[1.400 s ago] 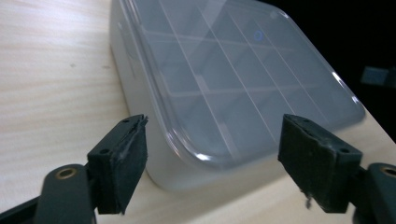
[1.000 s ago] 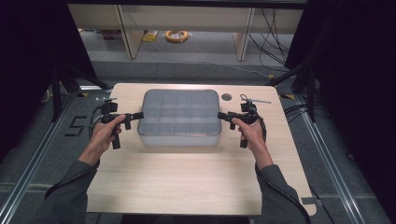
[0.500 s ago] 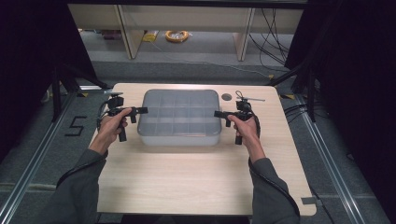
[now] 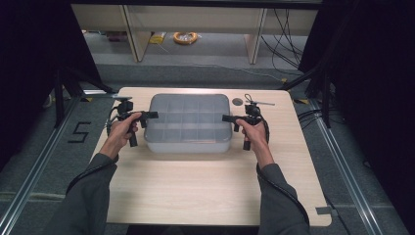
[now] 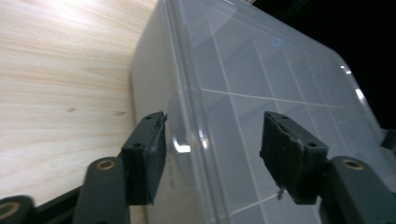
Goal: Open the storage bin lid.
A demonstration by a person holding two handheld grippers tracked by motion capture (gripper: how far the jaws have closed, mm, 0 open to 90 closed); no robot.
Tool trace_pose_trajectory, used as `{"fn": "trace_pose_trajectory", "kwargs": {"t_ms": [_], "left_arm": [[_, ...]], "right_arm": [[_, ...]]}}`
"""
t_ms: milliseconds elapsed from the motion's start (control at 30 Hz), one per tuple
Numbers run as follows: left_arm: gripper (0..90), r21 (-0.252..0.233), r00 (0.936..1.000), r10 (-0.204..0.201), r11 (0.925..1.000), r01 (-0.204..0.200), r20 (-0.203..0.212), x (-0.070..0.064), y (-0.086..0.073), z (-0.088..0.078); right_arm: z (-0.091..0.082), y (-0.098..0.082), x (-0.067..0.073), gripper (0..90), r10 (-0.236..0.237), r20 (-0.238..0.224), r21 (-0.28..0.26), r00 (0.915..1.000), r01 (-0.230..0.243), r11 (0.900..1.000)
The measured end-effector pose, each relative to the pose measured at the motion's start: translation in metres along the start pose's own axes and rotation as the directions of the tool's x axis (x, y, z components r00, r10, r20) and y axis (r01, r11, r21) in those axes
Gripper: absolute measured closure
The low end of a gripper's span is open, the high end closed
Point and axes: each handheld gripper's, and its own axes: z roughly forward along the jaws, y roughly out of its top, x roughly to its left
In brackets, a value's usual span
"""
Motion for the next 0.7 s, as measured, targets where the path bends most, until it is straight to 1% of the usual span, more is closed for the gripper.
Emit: {"fn": "trace_pose_trajectory", "kwargs": {"t_ms": [33,67,100,200,233,267,300,333,367,400,433,467,500,533,567,600,633,667,700], "left_arm": [[39.4,-0.005,0.9998,-0.004,1.0,0.004,-0.019,-0.002,-0.001,0.0],[40.0,-0.005,0.9997,0.005,1.0,-0.005,-0.022,-0.002,-0.001,0.0],[41.1,-0.008,0.9994,0.002,1.0,-0.002,-0.034,-0.003,-0.001,0.0],[43.7,-0.022,0.9979,0.024,0.9994,-0.025,-0.061,-0.007,-0.002,-0.002],[44.7,-0.022,0.9982,0.018,0.9996,-0.019,-0.058,-0.008,-0.002,-0.003],[45.3,-0.025,0.9982,0.01,0.9996,-0.012,-0.059,-0.008,-0.002,-0.004],[47.0,-0.028,0.9981,0.008,0.9996,-0.01,-0.061,-0.008,-0.002,-0.004],[48.1,-0.035,0.9981,0.004,0.9994,-0.006,-0.061,-0.008,-0.002,-0.006],[49.0,-0.042,0.9979,0.001,0.9991,-0.004,-0.064,-0.008,-0.002,-0.006],[49.9,-0.049,0.9979,0.0,0.9988,-0.003,-0.064,-0.009,-0.002,-0.007],[50.9,-0.06,0.9979,-0.012,0.9982,0.008,-0.063,-0.009,-0.002,-0.008],[52.0,-0.073,0.9976,-0.025,0.9971,0.021,-0.065,-0.01,-0.002,-0.01],[53.0,-0.079,0.9984,-0.03,0.9965,0.026,-0.048,-0.009,-0.001,-0.012],[54.2,-0.086,0.9984,-0.043,0.9955,0.039,-0.038,-0.009,0.0,-0.014],[54.9,-0.093,0.9984,-0.041,0.995,0.037,-0.039,-0.01,0.0,-0.016],[55.0,-0.107,0.9982,-0.05,0.9932,0.046,-0.033,-0.011,0.001,-0.017],[55.9,-0.116,0.9981,-0.056,0.9919,0.053,-0.025,-0.012,0.002,-0.02],[56.8,-0.126,0.9979,-0.061,0.9903,0.059,-0.02,-0.014,0.003,-0.022],[57.0,-0.137,0.9979,-0.062,0.9888,0.058,-0.021,-0.016,0.003,-0.024]], "right_arm": [[0.0,0.0,0.0,52.5,-0.011,0.008,-0.008,0.9999,0.011,1.0],[-0.002,0.0,0.004,53.1,0.047,0.0,0.009,0.9989,-0.047,0.999],[-0.001,0.001,-0.002,53.3,-0.039,0.006,-0.026,0.9992,0.039,0.999],[0.0,0.0,-0.002,54.5,-0.029,0.015,-0.042,0.9995,0.029,0.999],[-0.002,0.0,0.001,54.8,0.005,0.013,-0.041,0.9999,-0.004,0.999],[-0.001,0.0,-0.001,55.0,-0.038,0.009,-0.053,0.9992,0.039,0.998],[-0.002,0.0,0.001,55.5,-0.032,0.009,-0.054,0.9994,0.033,0.998],[-0.004,0.001,0.004,56.1,0.005,0.014,-0.056,0.9999,-0.004,0.998],[-0.004,0.002,0.001,57.4,-0.053,0.019,-0.077,0.9984,0.054,0.996],[-0.005,0.002,0.003,57.4,-0.044,0.026,-0.081,0.9987,0.046,0.996],[-0.007,0.002,0.006,58.3,-0.027,0.025,-0.074,0.9993,0.028,0.997],[-0.007,0.002,0.005,59.3,-0.051,0.03,-0.088,0.9982,0.053,0.995],[-0.009,0.002,0.008,61.1,-0.015,0.028,-0.091,0.9995,0.018,0.996],[-0.011,0.002,0.007,63.4,-0.009,0.016,-0.11,0.9998,0.011,0.994],[-0.011,0.003,0.003,65.1,-0.033,-0.005,-0.137,0.9994,0.032,0.99],[-0.014,0.004,0.007,65.8,0.016,-0.026,-0.137,0.9995,-0.02,0.99],[-0.016,0.005,0.008,66.3,0.001,-0.027,-0.147,0.9996,-0.005,0.989],[-0.018,0.005,0.012,66.5,0.012,-0.021,-0.144,0.9997,-0.015,0.989],[-0.02,0.006,0.015,67.1,0.013,-0.016,-0.152,0.9998,-0.015,0.988]]}}
